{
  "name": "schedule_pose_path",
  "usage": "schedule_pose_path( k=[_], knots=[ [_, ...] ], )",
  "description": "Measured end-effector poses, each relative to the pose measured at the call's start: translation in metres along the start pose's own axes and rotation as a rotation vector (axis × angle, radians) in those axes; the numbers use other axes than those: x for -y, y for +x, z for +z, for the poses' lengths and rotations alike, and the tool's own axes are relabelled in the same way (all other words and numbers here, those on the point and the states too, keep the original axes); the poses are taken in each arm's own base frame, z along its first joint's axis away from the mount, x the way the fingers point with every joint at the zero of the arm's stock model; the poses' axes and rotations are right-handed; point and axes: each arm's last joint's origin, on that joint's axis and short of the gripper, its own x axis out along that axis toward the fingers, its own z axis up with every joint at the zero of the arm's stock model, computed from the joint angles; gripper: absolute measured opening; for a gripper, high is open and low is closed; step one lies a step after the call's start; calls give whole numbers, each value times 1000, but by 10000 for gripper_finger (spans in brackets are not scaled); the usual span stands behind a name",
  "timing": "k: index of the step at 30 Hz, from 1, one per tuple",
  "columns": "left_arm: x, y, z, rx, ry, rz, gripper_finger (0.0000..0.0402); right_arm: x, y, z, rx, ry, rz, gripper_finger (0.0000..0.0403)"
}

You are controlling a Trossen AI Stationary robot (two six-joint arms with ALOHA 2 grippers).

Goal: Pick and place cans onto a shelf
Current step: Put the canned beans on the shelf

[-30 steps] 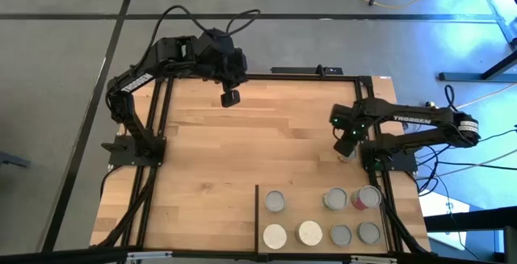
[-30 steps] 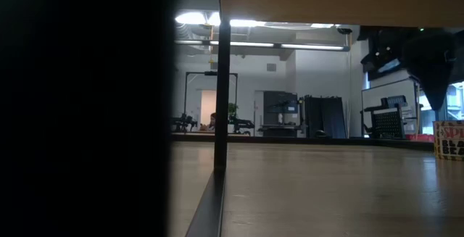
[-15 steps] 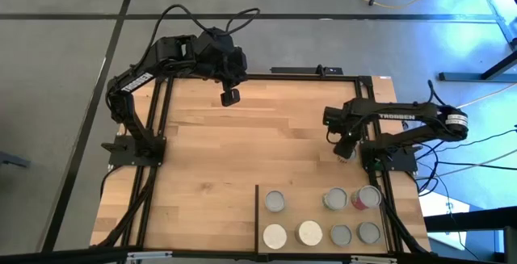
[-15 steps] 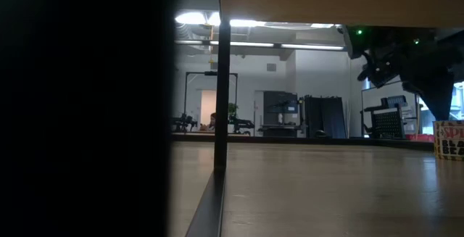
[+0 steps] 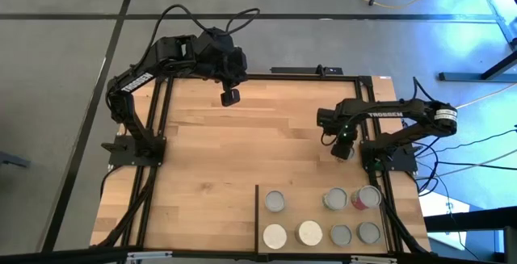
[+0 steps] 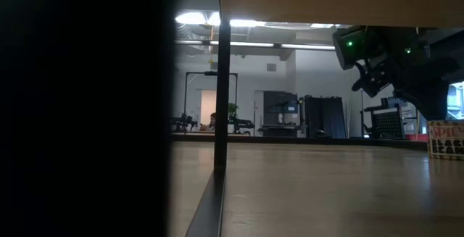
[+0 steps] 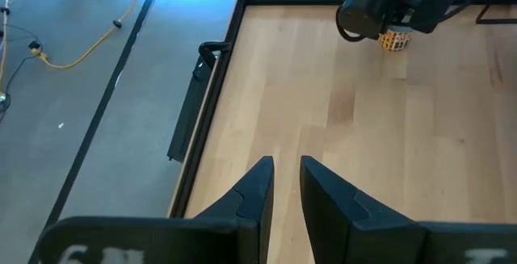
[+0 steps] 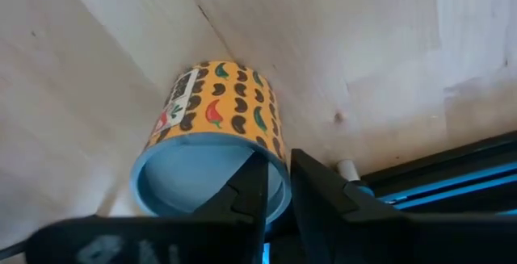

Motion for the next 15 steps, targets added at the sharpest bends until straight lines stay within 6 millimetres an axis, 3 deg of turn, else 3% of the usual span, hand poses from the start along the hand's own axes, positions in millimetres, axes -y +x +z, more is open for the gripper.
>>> schedule_pose_path(
  k=[10,15],
  knots=[
    [0,0,0,0,0,0,57,1,1,1,-5,3,-19,10],
    [0,0,0,1,0,0,57,-1,-16,5,44,-5,-14,4]
  ],
)
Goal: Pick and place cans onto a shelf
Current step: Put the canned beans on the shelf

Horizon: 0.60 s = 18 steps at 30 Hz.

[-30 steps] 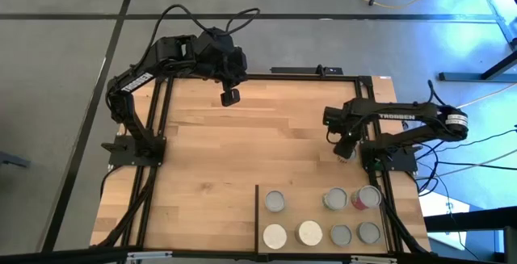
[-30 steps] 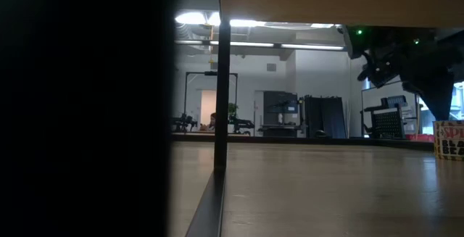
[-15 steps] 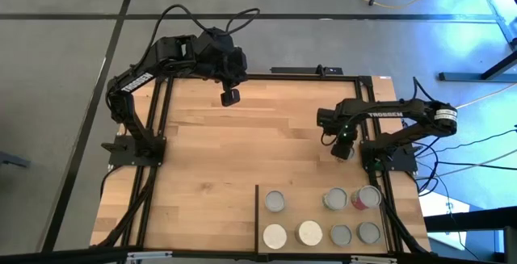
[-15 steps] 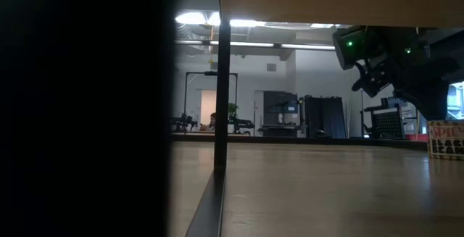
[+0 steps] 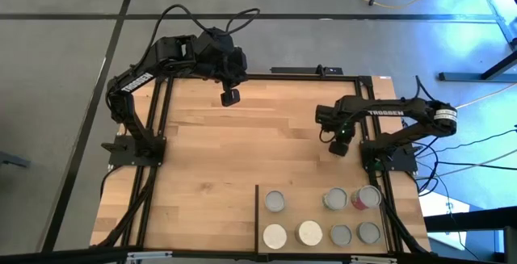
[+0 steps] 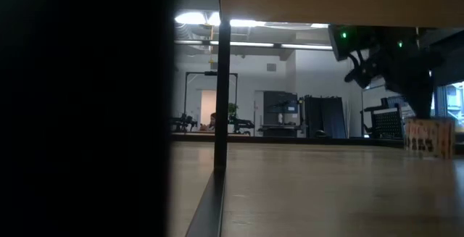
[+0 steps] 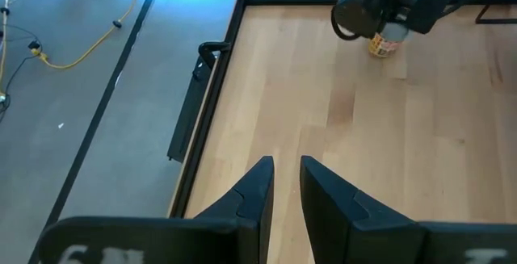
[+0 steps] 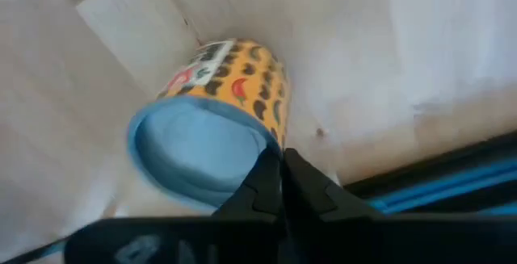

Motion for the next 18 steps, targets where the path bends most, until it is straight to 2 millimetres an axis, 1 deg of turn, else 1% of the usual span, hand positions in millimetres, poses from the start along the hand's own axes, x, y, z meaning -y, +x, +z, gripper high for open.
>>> schedule_pose_path(
  k=[3,8,12,18],
  knots=[
    [0,0,0,0,0,0,57,0,-18,-1,-7,-18,-2,3],
    [0,0,0,-1,0,0,57,-1,-57,-1,30,-39,-16,2],
    [0,0,0,0,2,0,57,-1,-92,-3,88,-44,-49,2],
    [0,0,0,-1,3,0,57,-5,-141,-4,223,-3,7,2]
  ],
)
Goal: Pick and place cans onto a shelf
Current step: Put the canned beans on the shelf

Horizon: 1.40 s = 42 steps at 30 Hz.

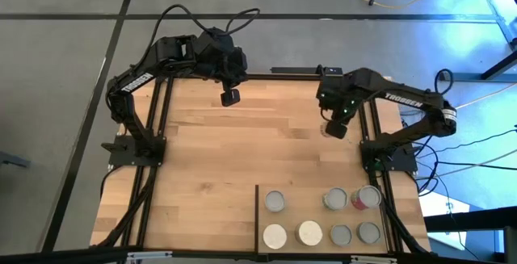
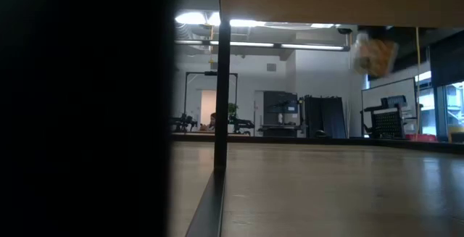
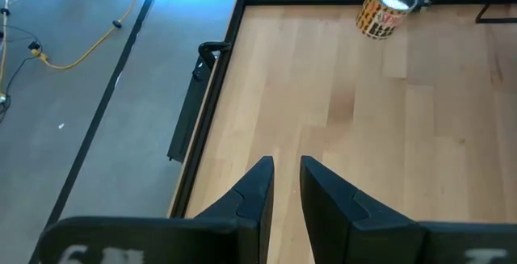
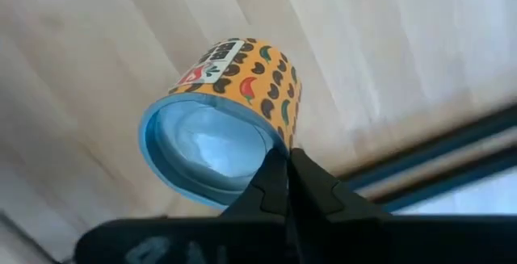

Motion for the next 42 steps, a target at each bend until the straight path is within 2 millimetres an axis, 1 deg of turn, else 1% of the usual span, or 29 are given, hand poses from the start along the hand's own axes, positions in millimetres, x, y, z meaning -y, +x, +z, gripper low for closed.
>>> schedule_pose_path(
  k=[3,7,9,13,17,20,23,36,42],
  knots=[
    [0,0,0,0,0,0,56,-7,-21,8,74,-12,42,2],
    [0,0,0,0,0,0,56,-22,-40,20,139,-57,59,2],
    [0,0,0,0,0,0,56,-32,-46,26,154,-98,81,2],
    [0,0,0,-1,1,0,56,-53,-54,35,159,-208,183,2],
    [0,0,-1,-8,2,-2,57,-75,-58,42,164,-283,202,2],
    [0,0,-1,-8,2,-2,56,-92,-57,44,156,-347,217,2],
    [0,0,-1,-8,3,-2,56,-108,-52,44,130,-412,225,2],
    [0,0,-1,-8,3,-2,56,-160,-34,30,29,-586,268,2],
    [0,0,-1,-7,2,-2,56,-179,-25,24,-12,-651,276,2]
  ],
)
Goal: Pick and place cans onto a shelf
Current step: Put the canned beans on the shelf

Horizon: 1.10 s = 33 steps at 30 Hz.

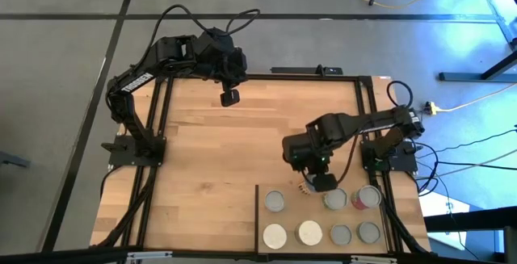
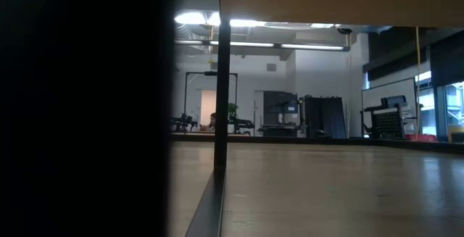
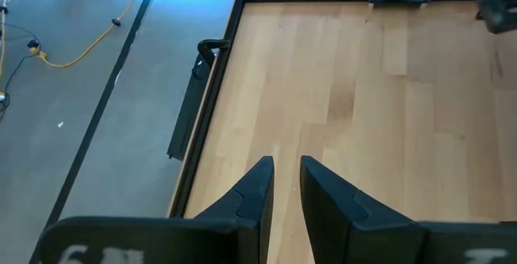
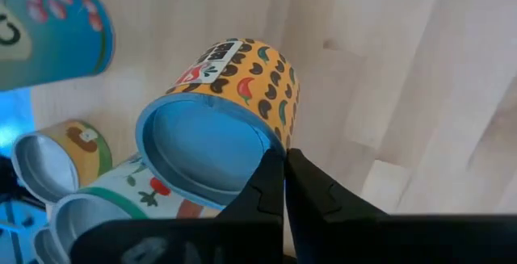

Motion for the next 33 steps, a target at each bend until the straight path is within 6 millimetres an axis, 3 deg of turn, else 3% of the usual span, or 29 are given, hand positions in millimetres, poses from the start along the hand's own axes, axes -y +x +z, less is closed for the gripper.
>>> schedule_pose_path(
  k=[17,33],
  knots=[
    [0,0,0,5,-60,1,56,-27,13,3,-10,-168,-17,2],
    [-1,0,0,3,-65,4,56,-30,18,13,52,-224,-25,1]
  ],
)
